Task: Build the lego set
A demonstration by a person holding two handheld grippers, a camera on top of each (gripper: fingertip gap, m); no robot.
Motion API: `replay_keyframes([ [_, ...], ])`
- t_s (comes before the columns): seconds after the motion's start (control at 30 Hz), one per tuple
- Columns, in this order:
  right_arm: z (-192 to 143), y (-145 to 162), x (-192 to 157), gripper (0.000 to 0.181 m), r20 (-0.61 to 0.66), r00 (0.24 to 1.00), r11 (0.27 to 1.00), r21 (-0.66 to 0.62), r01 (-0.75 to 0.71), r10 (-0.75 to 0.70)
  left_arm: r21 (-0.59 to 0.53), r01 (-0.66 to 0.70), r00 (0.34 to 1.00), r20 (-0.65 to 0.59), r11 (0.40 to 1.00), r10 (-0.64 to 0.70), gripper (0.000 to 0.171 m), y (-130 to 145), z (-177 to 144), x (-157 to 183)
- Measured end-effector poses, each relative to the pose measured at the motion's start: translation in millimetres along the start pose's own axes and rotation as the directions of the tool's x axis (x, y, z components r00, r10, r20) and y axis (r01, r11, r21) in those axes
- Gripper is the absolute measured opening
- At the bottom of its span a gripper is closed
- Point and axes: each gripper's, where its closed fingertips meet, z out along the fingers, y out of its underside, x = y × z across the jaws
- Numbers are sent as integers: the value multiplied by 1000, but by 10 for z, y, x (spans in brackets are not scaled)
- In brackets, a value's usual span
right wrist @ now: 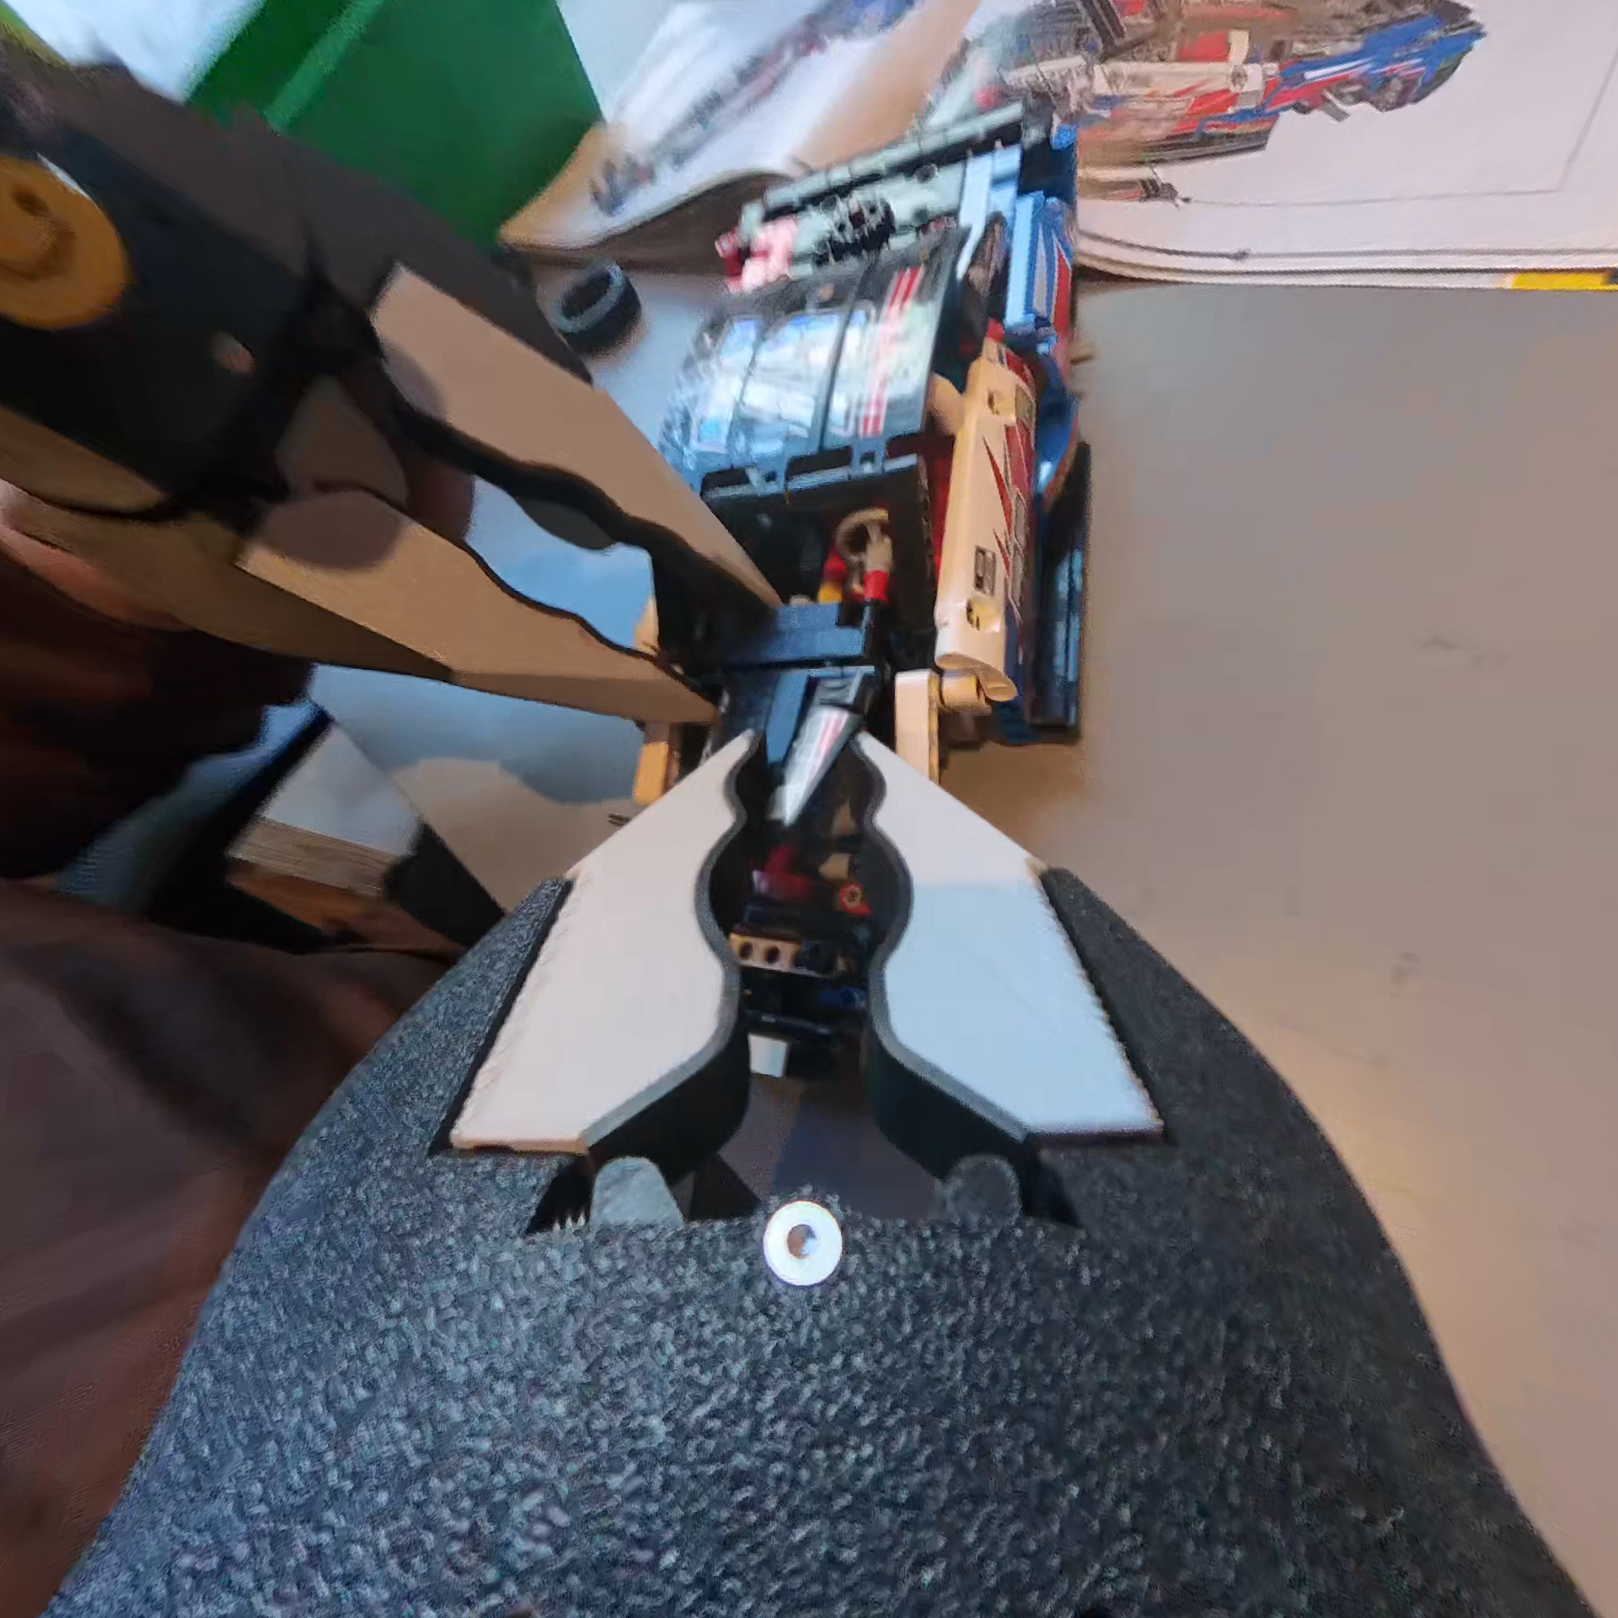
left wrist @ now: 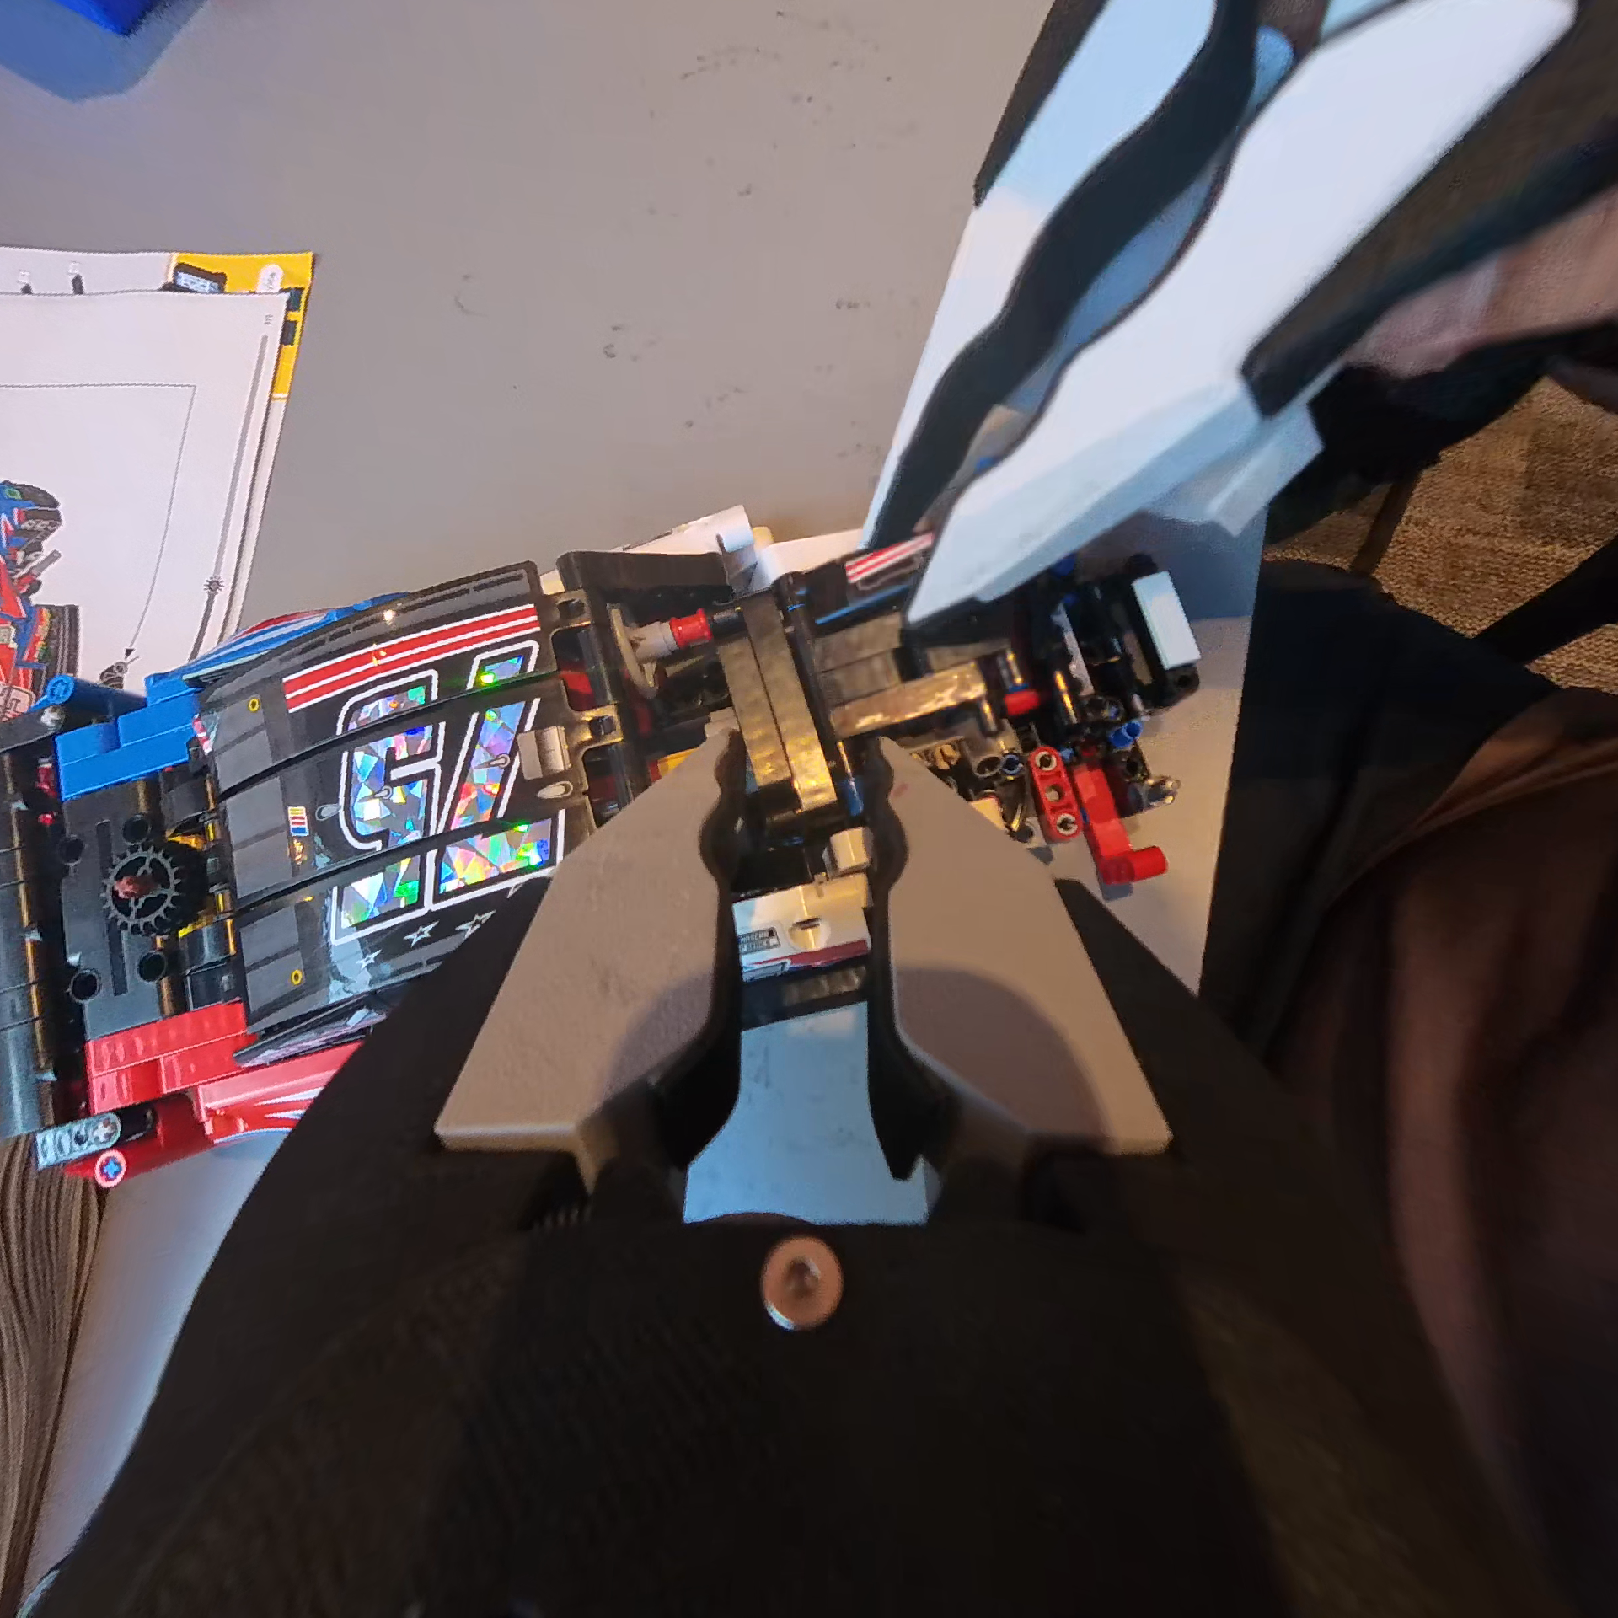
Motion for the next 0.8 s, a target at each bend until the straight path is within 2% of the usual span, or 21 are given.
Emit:
replay_keyframes([
  [0.1,-23,-84,-15,19,56,997,999,-1,-54,54,2,-6,1000,2,1000,6,24,-3,3,11],
  [0.23,14,-142,81,9,8,1000,1000,12,-29,29,5,0,1000,2,1000,0,24,-7,6,2],
  [0.4,-61,-65,62,12,98,989,994,24,-110,107,16,5,1000,5,1000,-5,24,-11,6,1],
  [0.6,-175,42,-18,14,174,979,994,11,-112,108,28,-2,1000,15,1000,2,25,-10,-2,9],
  [0.7,-157,96,-67,15,189,977,995,-11,-101,102,71,-1,1000,15,998,0,25,-93,-84,30],
  [0.8,-141,94,-80,12,193,977,996,-4,-90,89,110,-29,999,-37,994,34,25,-200,-155,173],
])
